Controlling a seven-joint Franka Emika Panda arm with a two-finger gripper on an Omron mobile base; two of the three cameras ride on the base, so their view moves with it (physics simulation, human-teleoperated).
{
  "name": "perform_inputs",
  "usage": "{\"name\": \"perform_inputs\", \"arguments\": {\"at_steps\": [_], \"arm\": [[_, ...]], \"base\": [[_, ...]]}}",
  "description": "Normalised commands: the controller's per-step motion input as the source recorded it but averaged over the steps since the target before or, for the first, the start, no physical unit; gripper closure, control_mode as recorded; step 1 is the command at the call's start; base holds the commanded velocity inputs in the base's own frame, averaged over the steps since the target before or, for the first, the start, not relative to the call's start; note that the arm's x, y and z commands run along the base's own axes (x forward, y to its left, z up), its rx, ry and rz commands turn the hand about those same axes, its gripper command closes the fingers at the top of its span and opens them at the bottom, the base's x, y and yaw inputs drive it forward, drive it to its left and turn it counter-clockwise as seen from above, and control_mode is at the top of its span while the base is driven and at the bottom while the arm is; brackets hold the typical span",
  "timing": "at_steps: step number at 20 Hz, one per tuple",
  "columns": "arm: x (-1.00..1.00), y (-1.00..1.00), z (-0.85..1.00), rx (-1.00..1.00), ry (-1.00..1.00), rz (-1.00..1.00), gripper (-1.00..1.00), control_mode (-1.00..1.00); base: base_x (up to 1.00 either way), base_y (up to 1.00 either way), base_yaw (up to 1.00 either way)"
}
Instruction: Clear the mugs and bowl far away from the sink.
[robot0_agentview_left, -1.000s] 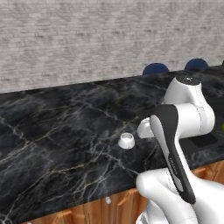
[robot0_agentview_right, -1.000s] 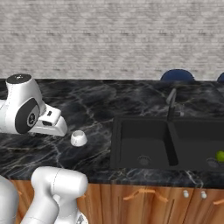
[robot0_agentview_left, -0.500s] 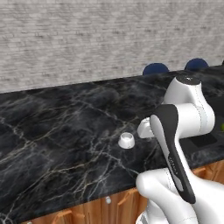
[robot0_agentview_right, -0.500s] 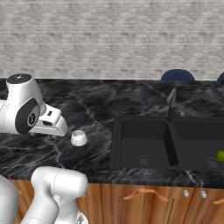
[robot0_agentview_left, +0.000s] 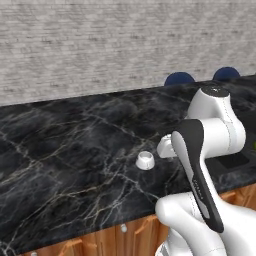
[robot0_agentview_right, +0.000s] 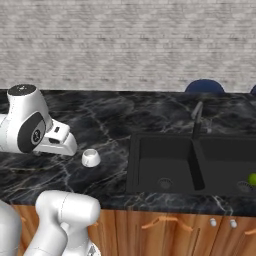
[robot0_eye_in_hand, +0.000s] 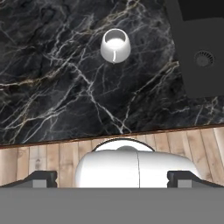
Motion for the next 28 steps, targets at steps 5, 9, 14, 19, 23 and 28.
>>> {"name": "perform_inputs", "arguments": {"at_steps": [5,9,14,19,23,28], "arm": [[0.0,0.0,0.0,0.0,0.0,0.0,-1.0,1.0],[0.0,0.0,0.0,0.0,0.0,0.0,-1.0,1.0],[0.59,0.01,-0.22,0.0,0.0,-0.1,-1.0,-1.0],[0.67,0.03,-0.38,0.0,0.04,-0.09,-1.0,-1.0],[0.28,0.0,-0.33,0.0,0.03,-0.02,-1.0,-1.0],[0.34,0.0,-0.4,0.0,0.07,0.02,-1.0,-1.0]], "base": [[0.59,0.0,-0.02],[0.64,0.0,-0.12],[0.13,0.01,-0.03],[0.0,0.0,0.0],[0.0,0.0,0.0],[0.0,0.0,0.0]]}}
